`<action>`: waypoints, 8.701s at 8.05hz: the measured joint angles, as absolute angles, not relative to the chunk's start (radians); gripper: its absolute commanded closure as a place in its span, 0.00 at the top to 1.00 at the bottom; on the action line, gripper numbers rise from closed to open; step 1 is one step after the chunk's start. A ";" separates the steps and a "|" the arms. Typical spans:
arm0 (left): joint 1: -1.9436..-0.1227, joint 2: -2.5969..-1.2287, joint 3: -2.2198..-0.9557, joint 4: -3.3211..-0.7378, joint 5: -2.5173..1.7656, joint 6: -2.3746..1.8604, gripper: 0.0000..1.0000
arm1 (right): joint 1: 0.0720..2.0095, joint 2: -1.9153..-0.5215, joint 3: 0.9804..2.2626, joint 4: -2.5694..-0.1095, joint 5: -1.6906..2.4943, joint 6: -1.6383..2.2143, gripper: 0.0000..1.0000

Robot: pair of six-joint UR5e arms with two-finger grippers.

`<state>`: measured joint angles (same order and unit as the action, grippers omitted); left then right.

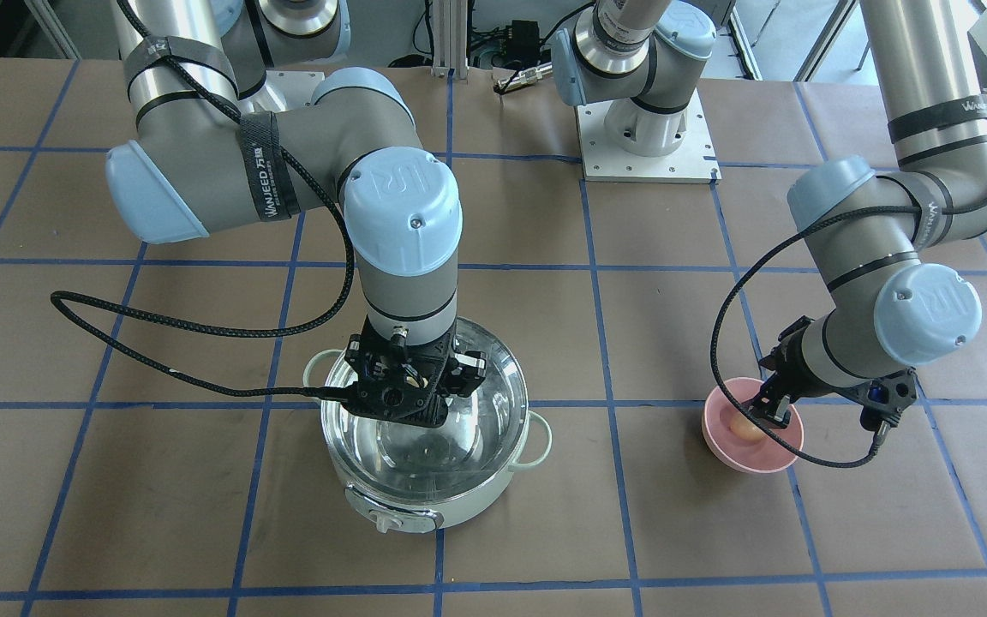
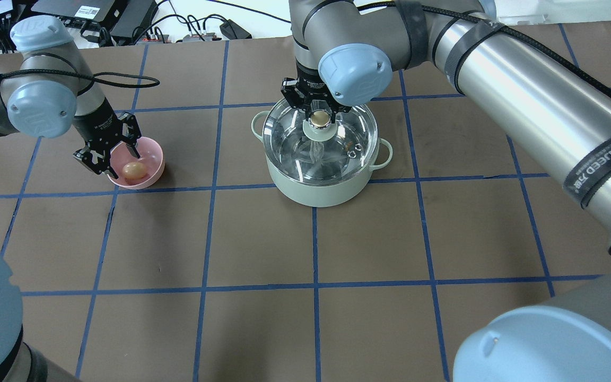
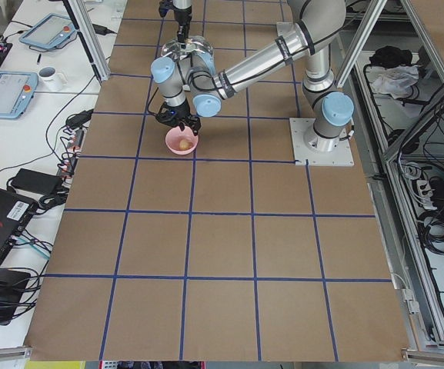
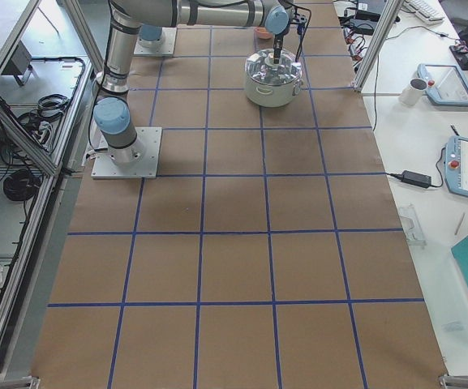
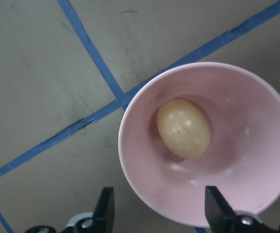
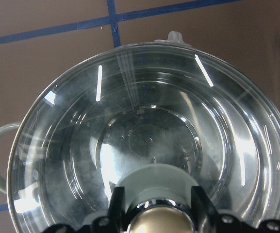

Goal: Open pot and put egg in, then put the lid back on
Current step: 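Grasp the egg with the left gripper while the right gripper lifts the glass lid off, then close the left gripper on the brown egg and lift it from the bowl, then carry the egg with the left gripper over the open pot and lower it, then release the egg into the pot and raise the left gripper away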

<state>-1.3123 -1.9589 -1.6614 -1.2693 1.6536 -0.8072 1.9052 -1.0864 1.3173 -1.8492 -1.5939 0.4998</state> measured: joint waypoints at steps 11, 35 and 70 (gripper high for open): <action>-1.312 -2.049 -1.661 -1.156 1.658 -0.851 0.73 | 1.589 -1.437 1.323 -1.520 -1.576 0.095 0.40; -1.432 -1.860 -1.646 -1.153 1.646 -1.009 0.00 | 1.536 -1.534 1.408 -1.475 -1.585 -0.020 0.41; -1.860 -1.828 -1.612 -0.953 1.593 -1.102 1.00 | 1.582 -1.435 1.377 -1.555 -1.587 0.035 0.42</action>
<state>-1.8602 -1.8276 -1.6124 -0.9526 1.5934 -1.1023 1.5825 -1.4354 1.3770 -1.5551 -1.5873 0.0354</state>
